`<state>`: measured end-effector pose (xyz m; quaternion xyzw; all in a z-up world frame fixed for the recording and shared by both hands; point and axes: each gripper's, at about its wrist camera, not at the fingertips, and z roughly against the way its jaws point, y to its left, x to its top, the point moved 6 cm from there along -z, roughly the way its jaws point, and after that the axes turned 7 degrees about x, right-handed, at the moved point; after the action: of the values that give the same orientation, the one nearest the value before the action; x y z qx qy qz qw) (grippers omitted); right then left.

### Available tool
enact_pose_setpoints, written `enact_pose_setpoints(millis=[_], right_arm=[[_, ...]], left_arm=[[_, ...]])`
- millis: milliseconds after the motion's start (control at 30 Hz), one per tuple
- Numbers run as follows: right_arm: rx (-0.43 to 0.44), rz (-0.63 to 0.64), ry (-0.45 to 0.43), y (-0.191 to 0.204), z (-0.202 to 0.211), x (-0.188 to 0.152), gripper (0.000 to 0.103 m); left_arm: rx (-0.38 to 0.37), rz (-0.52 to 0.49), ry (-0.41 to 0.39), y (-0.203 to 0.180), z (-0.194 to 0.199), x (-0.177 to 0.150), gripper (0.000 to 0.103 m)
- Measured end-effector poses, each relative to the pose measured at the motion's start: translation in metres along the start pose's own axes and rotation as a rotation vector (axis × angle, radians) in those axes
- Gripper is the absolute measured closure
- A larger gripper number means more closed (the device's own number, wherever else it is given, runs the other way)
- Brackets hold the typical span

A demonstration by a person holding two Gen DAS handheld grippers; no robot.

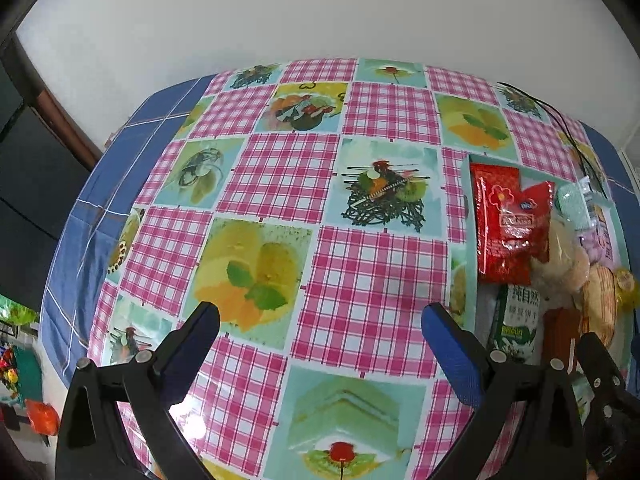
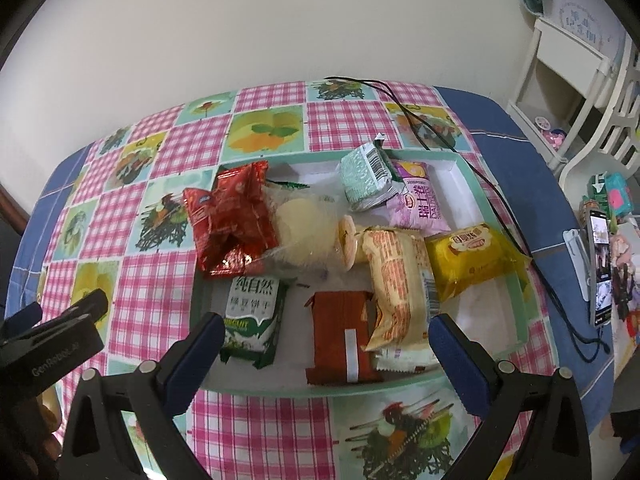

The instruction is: Organize snacks

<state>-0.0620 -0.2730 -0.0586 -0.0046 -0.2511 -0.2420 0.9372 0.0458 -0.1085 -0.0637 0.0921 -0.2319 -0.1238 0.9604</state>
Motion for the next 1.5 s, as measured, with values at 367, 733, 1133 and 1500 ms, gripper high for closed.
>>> enact_pose_setpoints(millis=[367,733,1133,1500], right_arm=[[-0.011,0.033,-0.036,0.012,0.018,-0.016,0.000],[-0.017,0.031,-0.030,0.013,0.024,-0.036,0.000],[-0.006,0.016,-0.021,0.012,0.029,-0.056,0.000],[0.002,-0.002,-0.061,0.010,0.041,-0.056,0.000]], left_arm=[[-0.002,0.002,-0.045,0.011,0.021,-0.014,0.002],[-0.002,-0.014,-0.052,0.018,0.032,-0.031,0.002],[0.019,-0.037,-0.033,0.029,0.031,-0.056,0.002],[0.020,-0.027,-0.048,0.037,0.039,-0.058,0.002]])
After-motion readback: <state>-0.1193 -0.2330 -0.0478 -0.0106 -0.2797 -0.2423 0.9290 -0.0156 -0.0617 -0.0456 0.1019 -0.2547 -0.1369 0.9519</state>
